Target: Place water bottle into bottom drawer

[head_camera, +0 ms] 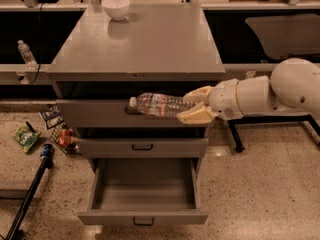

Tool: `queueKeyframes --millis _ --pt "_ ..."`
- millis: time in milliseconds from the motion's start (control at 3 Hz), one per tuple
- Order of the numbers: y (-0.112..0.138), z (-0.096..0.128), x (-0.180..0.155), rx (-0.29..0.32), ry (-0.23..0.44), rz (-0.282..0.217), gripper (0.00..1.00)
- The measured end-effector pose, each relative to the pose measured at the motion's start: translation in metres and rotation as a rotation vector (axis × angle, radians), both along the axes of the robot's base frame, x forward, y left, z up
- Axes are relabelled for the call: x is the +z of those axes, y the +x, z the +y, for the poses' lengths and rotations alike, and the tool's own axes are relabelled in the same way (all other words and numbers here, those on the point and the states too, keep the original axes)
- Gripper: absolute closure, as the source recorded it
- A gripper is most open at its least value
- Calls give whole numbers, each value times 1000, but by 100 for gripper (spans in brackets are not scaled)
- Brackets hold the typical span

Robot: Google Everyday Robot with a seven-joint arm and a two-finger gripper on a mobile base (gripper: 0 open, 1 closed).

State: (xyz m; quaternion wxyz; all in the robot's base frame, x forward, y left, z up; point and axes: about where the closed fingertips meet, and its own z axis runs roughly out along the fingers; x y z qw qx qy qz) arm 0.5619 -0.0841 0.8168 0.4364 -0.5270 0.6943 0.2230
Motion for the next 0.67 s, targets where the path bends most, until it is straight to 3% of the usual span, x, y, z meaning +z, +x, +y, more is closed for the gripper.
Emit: queueKeyframes --millis 333,667 --pt "9 17 -47 4 70 14 100" --pt "32 33 -134 16 127 45 100"
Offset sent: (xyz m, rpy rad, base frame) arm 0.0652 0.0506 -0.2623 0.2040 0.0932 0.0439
